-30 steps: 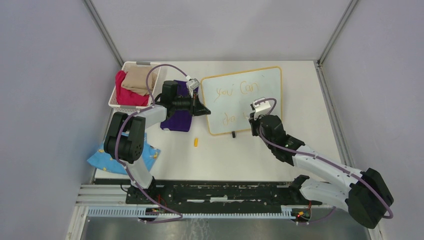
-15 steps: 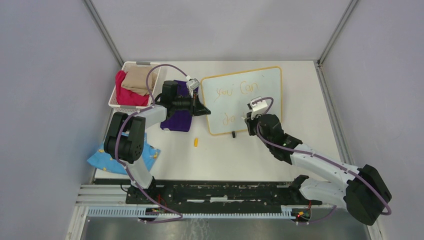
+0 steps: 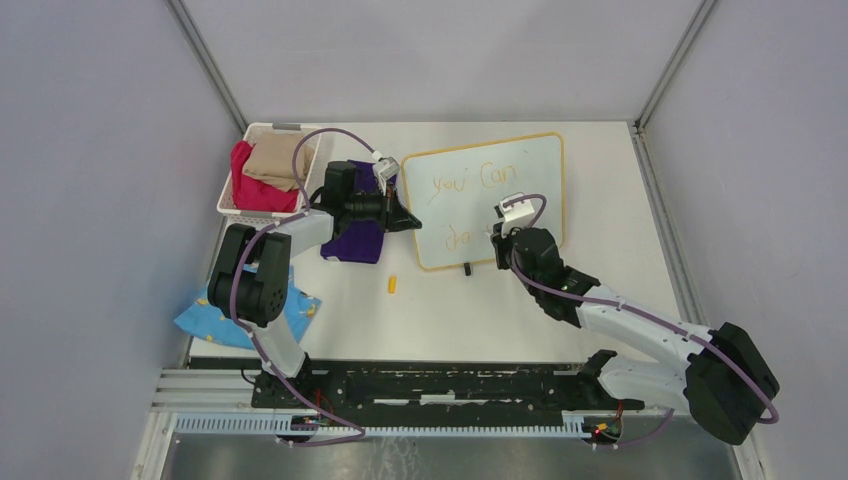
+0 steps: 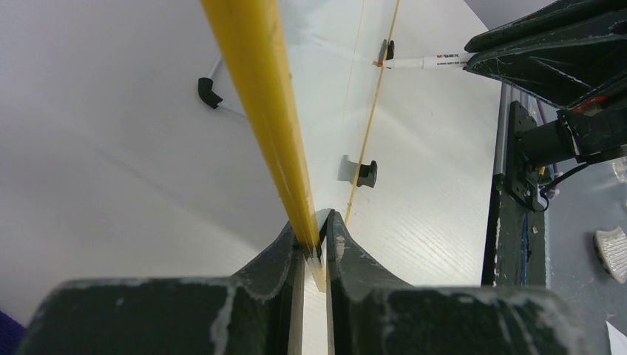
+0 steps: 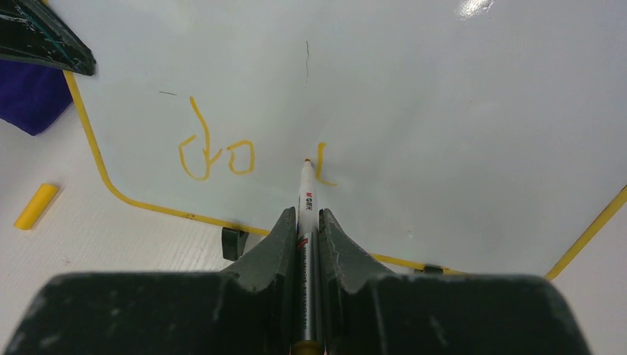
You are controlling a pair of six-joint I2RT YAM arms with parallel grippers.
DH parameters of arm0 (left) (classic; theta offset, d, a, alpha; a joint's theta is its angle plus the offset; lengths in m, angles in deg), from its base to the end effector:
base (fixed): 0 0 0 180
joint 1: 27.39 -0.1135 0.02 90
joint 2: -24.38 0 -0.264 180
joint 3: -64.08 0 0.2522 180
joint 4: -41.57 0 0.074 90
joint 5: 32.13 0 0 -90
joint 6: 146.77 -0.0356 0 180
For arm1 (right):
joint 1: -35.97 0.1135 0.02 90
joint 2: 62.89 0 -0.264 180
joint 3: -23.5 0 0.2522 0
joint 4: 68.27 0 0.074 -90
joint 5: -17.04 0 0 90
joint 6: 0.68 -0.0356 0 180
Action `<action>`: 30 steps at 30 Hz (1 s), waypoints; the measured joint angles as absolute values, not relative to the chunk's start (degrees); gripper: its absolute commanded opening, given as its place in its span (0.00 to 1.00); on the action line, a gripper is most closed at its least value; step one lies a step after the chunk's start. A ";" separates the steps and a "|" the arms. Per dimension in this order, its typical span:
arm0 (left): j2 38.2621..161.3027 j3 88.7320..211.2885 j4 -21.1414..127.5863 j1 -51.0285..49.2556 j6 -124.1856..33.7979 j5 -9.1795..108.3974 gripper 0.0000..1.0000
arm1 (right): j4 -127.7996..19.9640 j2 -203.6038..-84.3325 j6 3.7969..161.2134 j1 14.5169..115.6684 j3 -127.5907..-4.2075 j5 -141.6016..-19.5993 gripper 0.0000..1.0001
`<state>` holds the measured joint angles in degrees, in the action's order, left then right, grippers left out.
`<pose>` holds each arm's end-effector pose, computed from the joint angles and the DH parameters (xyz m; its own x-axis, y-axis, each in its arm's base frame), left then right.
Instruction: Write a sentence on the whiteboard
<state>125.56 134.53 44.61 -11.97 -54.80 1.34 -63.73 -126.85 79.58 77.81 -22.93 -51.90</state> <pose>0.3447 -0.1259 0.1916 -0.5636 0.1358 -0.8148 0.7962 0.3521 -0.4920 0.1903 0.1532 0.2344 -0.3392 -0.0918 -0.9362 -0.3216 0.9466 0.0237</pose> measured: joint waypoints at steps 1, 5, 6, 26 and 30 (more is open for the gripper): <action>125.56 134.53 44.61 -11.97 -54.80 1.34 0.02 | -63.70 -126.85 79.52 77.85 -22.93 -51.73 0.00; 125.56 134.55 44.61 -11.90 -54.80 1.38 0.02 | -63.49 -126.79 79.12 77.96 -22.93 -50.68 0.00; 125.56 134.57 44.61 -11.90 -54.82 1.40 0.02 | -63.38 -126.70 79.08 77.99 -22.93 -50.30 0.00; 125.56 134.59 44.65 -11.81 -54.84 1.47 0.02 | -61.85 -123.25 79.30 77.37 -26.73 -48.71 0.00; 125.56 134.59 44.65 -11.81 -54.86 1.47 0.02 | -61.78 -124.99 79.32 76.94 -29.57 -48.71 0.00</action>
